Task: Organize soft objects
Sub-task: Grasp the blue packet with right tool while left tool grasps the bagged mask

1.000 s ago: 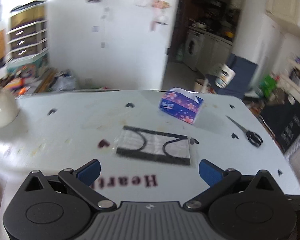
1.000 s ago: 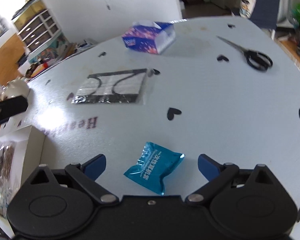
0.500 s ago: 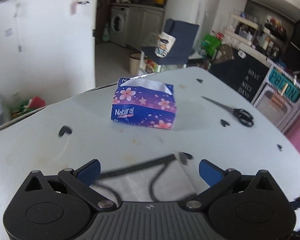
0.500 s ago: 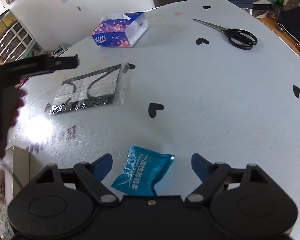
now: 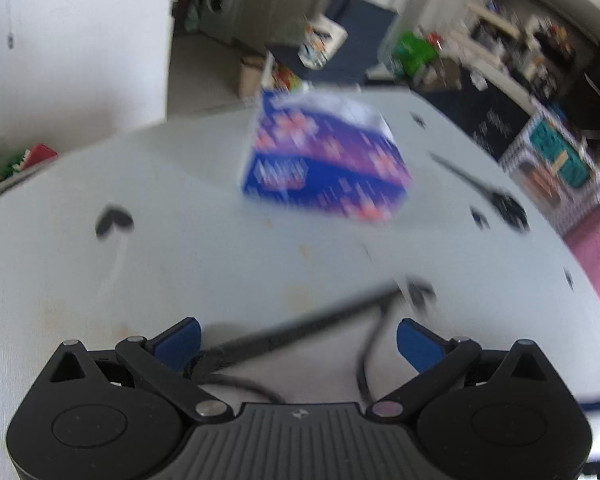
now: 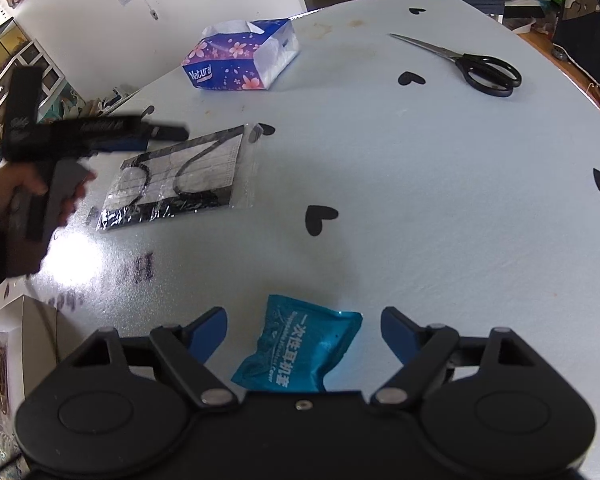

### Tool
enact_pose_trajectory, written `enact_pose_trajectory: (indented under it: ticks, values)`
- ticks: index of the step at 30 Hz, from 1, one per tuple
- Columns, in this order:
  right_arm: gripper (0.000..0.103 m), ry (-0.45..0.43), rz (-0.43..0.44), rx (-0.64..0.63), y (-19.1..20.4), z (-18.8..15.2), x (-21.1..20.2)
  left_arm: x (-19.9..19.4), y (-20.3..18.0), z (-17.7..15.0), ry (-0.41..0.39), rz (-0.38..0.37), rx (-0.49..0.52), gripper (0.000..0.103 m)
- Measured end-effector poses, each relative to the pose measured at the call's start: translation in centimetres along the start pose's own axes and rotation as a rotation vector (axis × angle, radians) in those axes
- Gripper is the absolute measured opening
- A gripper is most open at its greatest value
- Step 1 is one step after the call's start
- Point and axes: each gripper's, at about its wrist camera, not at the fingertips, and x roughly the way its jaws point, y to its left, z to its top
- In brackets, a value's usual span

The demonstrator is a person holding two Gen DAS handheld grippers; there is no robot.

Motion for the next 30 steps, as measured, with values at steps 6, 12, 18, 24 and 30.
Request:
enact_pose_trajectory:
  ticks: [6, 12, 18, 24, 30]
  values:
    - [0.083, 0.011, 0.010, -0.007, 0.4, -0.1, 0.6, -1.9, -2.5, -3.9, 0.106, -0.010, 0.090, 0.102]
    - [0.078, 0.043, -0.033, -0.029, 0.7, -0.1, 1.5, -1.8, -4.9, -5.4, 0.135, 0.046, 0.052, 0.102]
    - [0.078, 0.051, -0.060, -0.067, 1.3, -0.2, 1.7, -0.3, -8.5, -5.4, 0.156, 0.147, 0.144, 0.103]
    - [0.078, 0.044, -0.088, -0.125, 2.2, -0.7, 1.7, 1.6, -9.5, -3.8, 0.122, 0.235, 0.122, 0.103]
    - [0.070, 0.039, -0.111, -0.165, 2.6, -1.0, 1.6, 2.5, -9.9, -2.8, 0.130, 0.204, 0.178, 0.103]
